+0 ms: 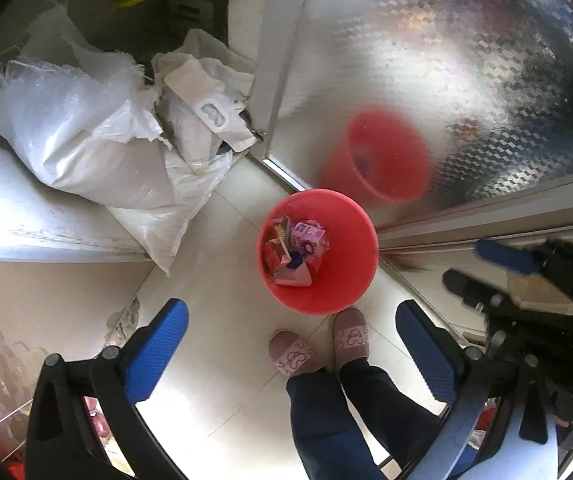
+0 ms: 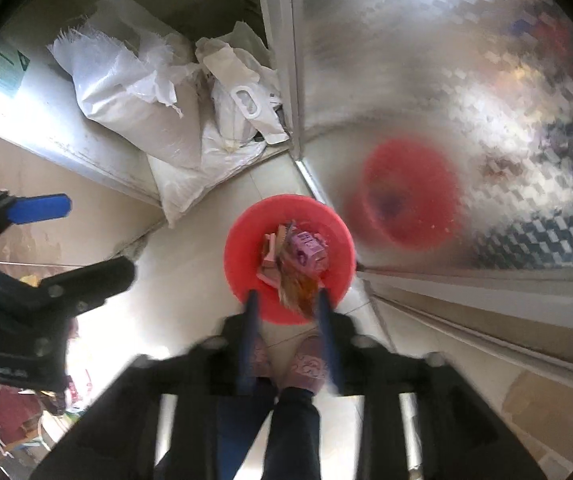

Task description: Collect trash

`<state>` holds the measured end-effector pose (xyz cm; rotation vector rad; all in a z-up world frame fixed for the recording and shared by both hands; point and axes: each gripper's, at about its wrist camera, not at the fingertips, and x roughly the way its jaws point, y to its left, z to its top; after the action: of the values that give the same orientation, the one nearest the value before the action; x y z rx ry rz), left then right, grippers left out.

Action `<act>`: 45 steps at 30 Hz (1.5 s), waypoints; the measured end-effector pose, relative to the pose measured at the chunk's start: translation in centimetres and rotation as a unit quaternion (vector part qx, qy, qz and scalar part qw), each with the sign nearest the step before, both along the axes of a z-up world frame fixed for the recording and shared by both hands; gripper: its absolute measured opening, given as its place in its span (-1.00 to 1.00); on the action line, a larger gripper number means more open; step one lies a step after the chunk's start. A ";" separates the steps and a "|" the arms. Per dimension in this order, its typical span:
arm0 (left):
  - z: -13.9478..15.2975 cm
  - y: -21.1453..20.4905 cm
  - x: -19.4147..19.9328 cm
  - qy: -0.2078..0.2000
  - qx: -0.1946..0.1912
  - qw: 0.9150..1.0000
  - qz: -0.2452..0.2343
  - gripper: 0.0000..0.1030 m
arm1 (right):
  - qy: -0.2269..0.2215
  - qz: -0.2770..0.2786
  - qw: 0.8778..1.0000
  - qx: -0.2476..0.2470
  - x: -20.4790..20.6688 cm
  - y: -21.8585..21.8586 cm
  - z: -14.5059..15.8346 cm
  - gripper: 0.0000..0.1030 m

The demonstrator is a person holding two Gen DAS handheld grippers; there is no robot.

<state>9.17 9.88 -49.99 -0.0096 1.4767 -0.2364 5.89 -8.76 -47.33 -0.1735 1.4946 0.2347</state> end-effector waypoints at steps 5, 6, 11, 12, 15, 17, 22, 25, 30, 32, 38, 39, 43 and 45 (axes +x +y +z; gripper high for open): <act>2.4 0.8 -0.5 -0.014 0.011 1.000 0.006 1.00 | -0.005 0.006 1.000 0.001 -0.2 0.3 1.4 0.33; 3.2 0.9 -0.6 -0.018 0.012 1.000 0.008 1.00 | -0.008 0.008 1.000 0.002 -0.2 0.4 1.9 0.37; 7.7 1.6 -1.3 -0.042 0.015 0.999 0.022 1.00 | -0.028 0.013 0.999 0.012 -0.3 0.7 6.0 0.58; 9.0 1.7 -1.5 -0.049 0.013 0.998 0.026 1.00 | -0.033 0.015 0.999 0.013 -0.3 0.9 7.0 0.59; 13.5 2.2 -2.0 -0.071 0.017 0.997 0.033 1.00 | -0.057 0.017 0.998 0.018 -0.5 1.1 11.0 0.72; 16.8 2.4 -2.4 -0.089 0.023 0.995 0.036 1.00 | -0.067 0.014 0.997 0.026 -0.5 1.0 13.9 0.84; 24.6 2.7 -3.0 -0.129 0.010 0.991 0.034 1.00 | -0.096 0.005 0.995 0.040 -0.4 0.6 21.1 0.99; 29.0 2.2 -3.0 -0.158 0.005 0.987 0.029 1.00 | -0.125 0.000 0.991 0.037 -0.5 0.6 25.2 0.99; 34.8 1.4 -3.2 -0.213 -0.005 0.977 0.027 1.00 | -0.166 -0.015 0.985 0.042 -0.8 0.0 30.5 0.99; 36.7 1.2 -3.1 -0.228 -0.006 0.973 0.030 1.00 | -0.179 -0.025 0.982 0.045 -0.9 -0.7 32.1 0.99; 41.0 0.4 -3.3 -0.269 -0.021 0.963 0.017 1.00 | -0.218 -0.033 0.974 0.048 -1.2 -1.3 36.1 0.99; 41.7 0.1 -3.4 -0.276 -0.022 0.961 0.014 1.00 | -0.226 -0.034 0.972 0.048 -1.3 -1.5 36.7 0.99; 44.2 -0.8 -3.9 -0.308 -0.035 0.951 0.010 1.00 | -0.259 -0.048 0.964 0.047 -2.5 -2.6 39.6 0.99; 45.7 -1.2 -4.6 -0.328 -0.039 0.944 0.010 1.00 | -0.276 -0.054 0.958 0.056 -3.4 -3.3 41.2 0.99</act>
<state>4.58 8.69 -4.28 -0.0092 0.8017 -0.2507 2.52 -12.06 -6.17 -0.0573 0.9291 0.1637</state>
